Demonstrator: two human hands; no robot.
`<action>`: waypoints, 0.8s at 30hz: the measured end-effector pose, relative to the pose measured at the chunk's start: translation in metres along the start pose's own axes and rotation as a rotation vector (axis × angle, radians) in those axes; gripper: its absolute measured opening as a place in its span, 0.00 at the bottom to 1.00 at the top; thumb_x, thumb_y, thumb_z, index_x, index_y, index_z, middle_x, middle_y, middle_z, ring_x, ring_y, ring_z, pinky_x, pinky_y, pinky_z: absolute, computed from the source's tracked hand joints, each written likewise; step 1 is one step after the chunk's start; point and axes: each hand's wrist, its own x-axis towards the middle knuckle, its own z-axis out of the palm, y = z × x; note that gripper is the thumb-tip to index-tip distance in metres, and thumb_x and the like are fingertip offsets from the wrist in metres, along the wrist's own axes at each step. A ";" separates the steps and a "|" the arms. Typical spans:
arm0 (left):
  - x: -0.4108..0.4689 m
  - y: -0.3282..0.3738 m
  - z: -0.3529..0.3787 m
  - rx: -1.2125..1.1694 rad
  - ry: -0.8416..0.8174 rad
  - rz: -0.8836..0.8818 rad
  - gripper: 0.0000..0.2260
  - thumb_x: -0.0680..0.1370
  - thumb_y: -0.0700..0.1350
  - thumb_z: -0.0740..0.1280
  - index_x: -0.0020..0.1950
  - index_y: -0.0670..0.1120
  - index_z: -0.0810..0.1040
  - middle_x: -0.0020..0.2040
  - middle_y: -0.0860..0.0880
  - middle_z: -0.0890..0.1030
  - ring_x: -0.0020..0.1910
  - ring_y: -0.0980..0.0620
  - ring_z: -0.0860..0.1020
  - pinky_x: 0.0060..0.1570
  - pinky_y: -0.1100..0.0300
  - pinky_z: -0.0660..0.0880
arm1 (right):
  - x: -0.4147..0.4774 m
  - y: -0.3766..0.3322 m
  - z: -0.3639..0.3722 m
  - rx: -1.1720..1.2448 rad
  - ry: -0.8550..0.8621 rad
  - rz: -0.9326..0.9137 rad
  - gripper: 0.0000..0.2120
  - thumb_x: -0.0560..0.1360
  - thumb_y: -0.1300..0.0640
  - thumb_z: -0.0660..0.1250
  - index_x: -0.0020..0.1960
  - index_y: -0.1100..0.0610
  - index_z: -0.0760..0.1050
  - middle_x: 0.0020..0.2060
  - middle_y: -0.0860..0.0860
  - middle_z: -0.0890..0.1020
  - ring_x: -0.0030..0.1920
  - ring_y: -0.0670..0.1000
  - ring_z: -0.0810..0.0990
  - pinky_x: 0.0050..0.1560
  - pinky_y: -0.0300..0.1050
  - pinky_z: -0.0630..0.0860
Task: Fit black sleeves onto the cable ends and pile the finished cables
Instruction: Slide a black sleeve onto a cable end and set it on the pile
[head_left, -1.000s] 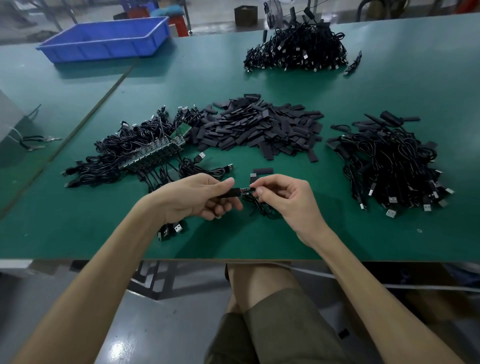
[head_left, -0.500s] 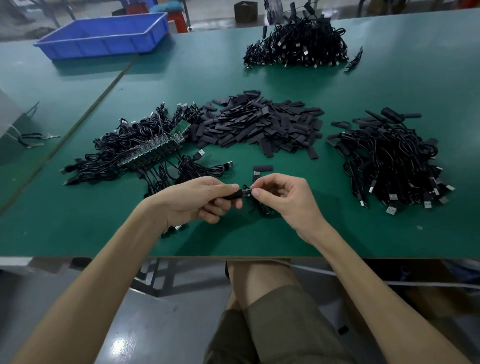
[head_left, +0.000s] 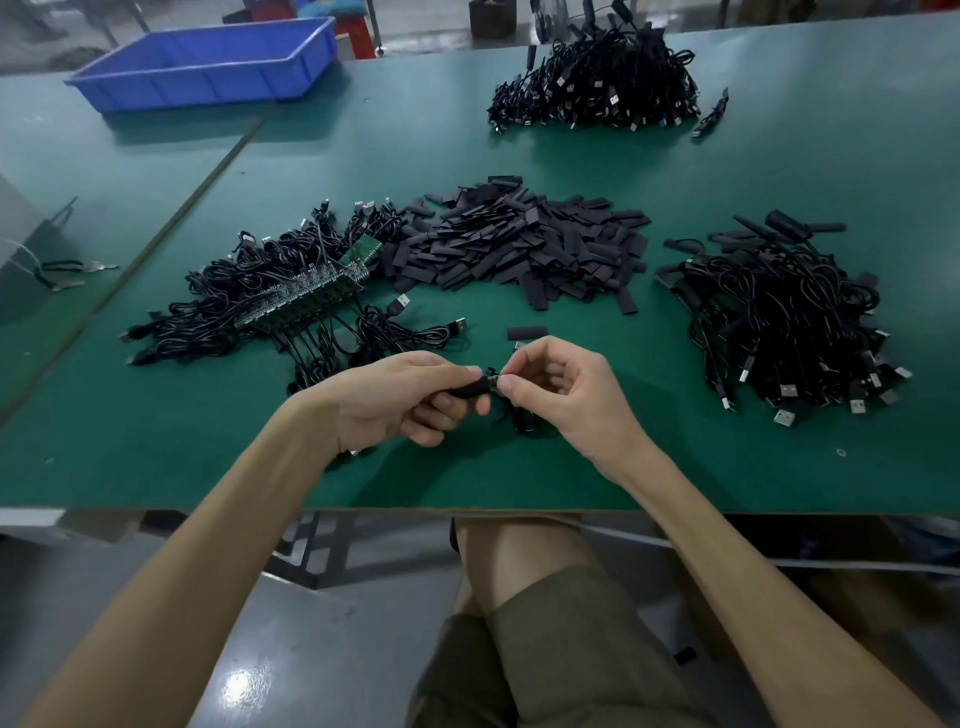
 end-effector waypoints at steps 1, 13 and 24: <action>0.000 -0.001 0.000 -0.002 -0.006 0.001 0.15 0.84 0.54 0.63 0.47 0.45 0.81 0.34 0.53 0.60 0.31 0.54 0.55 0.26 0.64 0.57 | 0.000 0.000 0.000 0.001 0.007 0.003 0.04 0.76 0.60 0.77 0.47 0.57 0.82 0.40 0.48 0.85 0.41 0.48 0.82 0.47 0.45 0.79; 0.002 -0.007 0.002 -0.195 -0.126 -0.034 0.12 0.83 0.51 0.64 0.48 0.43 0.78 0.36 0.52 0.59 0.32 0.56 0.57 0.24 0.68 0.60 | -0.001 -0.001 -0.001 0.023 -0.019 0.022 0.07 0.75 0.65 0.76 0.44 0.55 0.81 0.36 0.44 0.84 0.39 0.42 0.80 0.43 0.36 0.78; 0.005 -0.007 0.001 -0.222 -0.187 -0.040 0.12 0.85 0.48 0.63 0.50 0.42 0.78 0.35 0.54 0.62 0.32 0.57 0.58 0.23 0.69 0.59 | -0.001 -0.003 0.000 0.054 -0.047 0.039 0.05 0.75 0.65 0.76 0.45 0.58 0.82 0.36 0.45 0.84 0.38 0.41 0.80 0.41 0.35 0.77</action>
